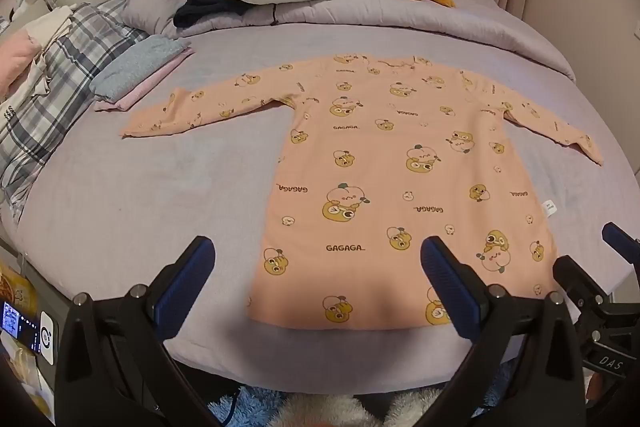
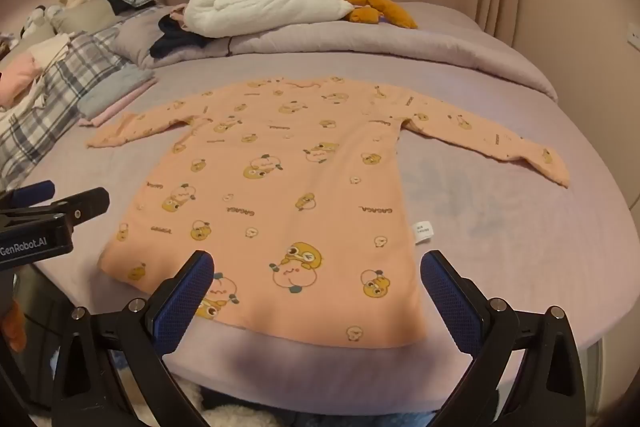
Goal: Fold small clothes
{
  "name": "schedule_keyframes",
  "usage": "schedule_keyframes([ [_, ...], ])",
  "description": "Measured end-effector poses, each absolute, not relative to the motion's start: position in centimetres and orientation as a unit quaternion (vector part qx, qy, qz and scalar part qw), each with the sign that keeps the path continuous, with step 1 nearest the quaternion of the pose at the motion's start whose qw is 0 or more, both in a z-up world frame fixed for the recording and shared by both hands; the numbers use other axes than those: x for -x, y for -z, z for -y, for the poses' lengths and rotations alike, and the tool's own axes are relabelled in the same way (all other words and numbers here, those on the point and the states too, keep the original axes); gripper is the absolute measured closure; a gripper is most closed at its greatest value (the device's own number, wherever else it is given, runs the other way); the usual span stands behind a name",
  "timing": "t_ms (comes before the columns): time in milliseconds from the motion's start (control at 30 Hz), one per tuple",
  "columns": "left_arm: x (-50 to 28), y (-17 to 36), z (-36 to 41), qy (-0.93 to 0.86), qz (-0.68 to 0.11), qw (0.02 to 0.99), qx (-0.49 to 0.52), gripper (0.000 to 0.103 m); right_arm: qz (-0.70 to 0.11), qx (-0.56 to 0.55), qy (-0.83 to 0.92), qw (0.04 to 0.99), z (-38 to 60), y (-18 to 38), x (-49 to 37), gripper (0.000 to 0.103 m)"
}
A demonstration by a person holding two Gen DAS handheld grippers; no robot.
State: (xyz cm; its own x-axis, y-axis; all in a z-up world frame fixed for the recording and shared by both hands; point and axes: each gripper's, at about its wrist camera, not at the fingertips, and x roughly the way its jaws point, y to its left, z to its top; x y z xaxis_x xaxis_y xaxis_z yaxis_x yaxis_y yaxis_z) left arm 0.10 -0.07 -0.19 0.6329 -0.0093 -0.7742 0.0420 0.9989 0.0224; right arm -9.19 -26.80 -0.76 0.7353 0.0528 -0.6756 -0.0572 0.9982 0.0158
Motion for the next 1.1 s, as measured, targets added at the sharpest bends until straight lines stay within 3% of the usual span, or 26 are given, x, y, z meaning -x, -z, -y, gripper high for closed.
schedule_keyframes([
  [1100,-0.27,0.30,0.63,0.019,-0.422,0.906,-0.036,0.000,-0.361,0.002,-0.030,0.932,26.74,0.89,8.78,0.001],
])
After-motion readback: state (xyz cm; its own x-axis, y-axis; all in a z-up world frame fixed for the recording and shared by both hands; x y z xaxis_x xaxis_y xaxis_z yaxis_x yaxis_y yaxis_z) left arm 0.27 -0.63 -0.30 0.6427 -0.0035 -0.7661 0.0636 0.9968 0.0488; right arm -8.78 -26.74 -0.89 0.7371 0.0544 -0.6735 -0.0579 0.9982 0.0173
